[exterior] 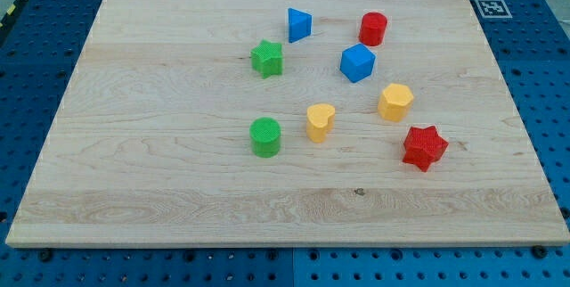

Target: Slide the yellow hexagon closer to the yellow heart

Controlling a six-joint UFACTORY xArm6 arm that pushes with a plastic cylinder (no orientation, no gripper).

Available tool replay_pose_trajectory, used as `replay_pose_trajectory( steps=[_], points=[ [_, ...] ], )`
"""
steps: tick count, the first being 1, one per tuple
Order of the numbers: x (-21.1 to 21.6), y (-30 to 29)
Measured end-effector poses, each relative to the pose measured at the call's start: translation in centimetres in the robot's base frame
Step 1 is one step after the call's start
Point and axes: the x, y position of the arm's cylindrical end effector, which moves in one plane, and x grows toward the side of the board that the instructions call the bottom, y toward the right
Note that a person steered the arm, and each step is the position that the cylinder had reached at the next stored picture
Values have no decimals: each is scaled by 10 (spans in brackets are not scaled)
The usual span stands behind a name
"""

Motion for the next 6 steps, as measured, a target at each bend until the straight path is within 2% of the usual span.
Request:
replay_pose_trajectory(
  steps=[1,2,3,4,5,6],
  points=[
    [0,-22],
    [32,-55],
    [85,-61],
    [87,-61],
    [118,-64],
    [168,-72]
  ],
)
